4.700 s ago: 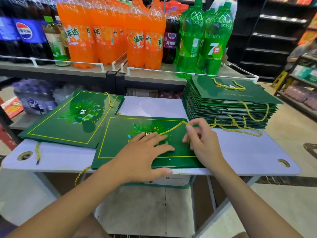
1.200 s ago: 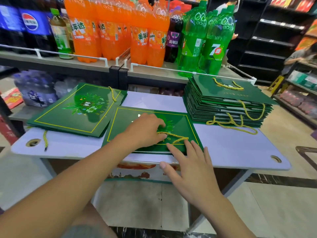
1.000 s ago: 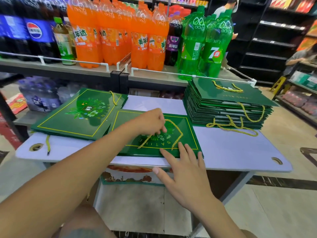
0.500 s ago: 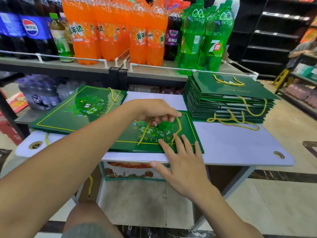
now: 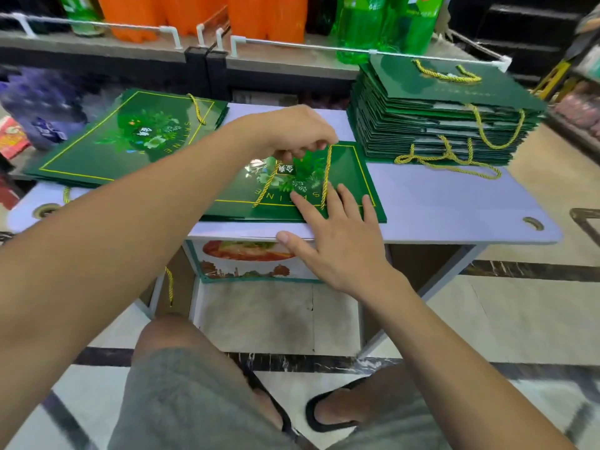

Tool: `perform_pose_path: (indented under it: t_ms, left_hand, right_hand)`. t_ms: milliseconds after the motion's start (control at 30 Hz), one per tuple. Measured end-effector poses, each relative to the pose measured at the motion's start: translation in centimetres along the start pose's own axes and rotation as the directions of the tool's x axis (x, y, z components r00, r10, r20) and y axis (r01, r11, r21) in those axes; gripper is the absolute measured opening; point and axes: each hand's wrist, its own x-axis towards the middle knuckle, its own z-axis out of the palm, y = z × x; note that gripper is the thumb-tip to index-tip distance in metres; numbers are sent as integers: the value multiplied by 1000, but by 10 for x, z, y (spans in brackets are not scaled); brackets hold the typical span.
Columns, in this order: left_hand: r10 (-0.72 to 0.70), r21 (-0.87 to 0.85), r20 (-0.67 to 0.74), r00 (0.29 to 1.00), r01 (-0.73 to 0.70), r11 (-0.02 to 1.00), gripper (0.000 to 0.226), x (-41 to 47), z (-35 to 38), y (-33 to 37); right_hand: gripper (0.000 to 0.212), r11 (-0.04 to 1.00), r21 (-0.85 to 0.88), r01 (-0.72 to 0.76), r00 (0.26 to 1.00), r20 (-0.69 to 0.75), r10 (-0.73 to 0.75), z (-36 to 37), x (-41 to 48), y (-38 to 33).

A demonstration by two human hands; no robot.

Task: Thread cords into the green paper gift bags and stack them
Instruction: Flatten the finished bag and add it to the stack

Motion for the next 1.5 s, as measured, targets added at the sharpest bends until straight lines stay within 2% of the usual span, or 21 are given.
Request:
perform_pose_path:
  t_ms: [333,533,800,1033,1133,1233,1400,1500]
  left_hand:
    - [-41,-20,-130,991,39,999,28,8,-23,-26]
    - [-50,115,-162,986,69,991,31,14,-17,-45]
    - [-58,-24,-180,982,54,998,34,17,-13,-71]
    - [3,-19,-214,977,-7,1000,35,17,-14,-72]
    - [127,131,-253,959,-96,987,30,7,-17,-69]
    - [240,290,-269,933,-159,944,12,-17,-24,-73]
    - [319,550,-155,935,-186,814,29,-82,-32,-95]
    - [291,700,-32,956,-186,690,64,-122,-30,-107]
  right_hand:
    - [81,1000,-8,27,1000,-4,-27,0,-2,3]
    - [81,999,-23,27,1000,12,-26,-1,-1,2]
    - [82,1000,-16,24,999,22,-23,1,-1,2]
    - [81,999,-20,24,999,36,-24,0,-1,2]
    - [81,999,-16,30,999,44,-29,-1,-1,3]
    - [80,999,-13,29,998,51,-28,-2,-1,3]
    - [86,1000,1,23,996,82,-23,-7,-1,3]
    - [87,1000,7,23,995,95,-24,-16,-1,4]
